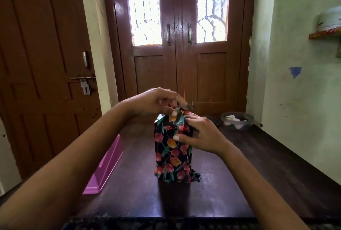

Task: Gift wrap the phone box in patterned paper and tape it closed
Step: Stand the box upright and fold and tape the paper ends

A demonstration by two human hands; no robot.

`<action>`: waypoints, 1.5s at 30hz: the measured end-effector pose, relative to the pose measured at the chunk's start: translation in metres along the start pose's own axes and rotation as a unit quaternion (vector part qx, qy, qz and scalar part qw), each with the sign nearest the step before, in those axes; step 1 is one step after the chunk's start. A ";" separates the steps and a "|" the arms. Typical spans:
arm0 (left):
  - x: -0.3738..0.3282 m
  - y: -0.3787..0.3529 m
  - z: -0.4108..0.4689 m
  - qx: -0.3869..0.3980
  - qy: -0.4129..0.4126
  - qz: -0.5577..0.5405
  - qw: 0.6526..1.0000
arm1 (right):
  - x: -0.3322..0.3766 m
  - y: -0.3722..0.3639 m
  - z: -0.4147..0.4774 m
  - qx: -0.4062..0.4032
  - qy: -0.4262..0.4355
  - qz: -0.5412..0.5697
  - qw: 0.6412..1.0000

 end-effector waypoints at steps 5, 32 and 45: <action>-0.011 0.013 0.003 -0.072 -0.018 0.151 0.986 | -0.004 -0.001 0.001 -0.003 -0.013 0.017 1.000; -0.002 -0.016 -0.032 0.001 -0.009 -0.151 0.988 | -0.006 -0.010 0.000 -0.059 0.026 0.035 0.997; -0.018 0.009 -0.006 0.000 0.001 -0.088 0.996 | -0.003 -0.010 -0.003 -0.065 0.019 0.049 0.997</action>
Point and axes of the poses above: each hand's wrist, its own z-axis towards the middle knuckle, its own y-axis out of the back of the hand, x = y × z, the point moved 1 cm from there along z, towards the middle knuckle, and after that the axes turned 4 degrees about y, right-handed, at the moved point
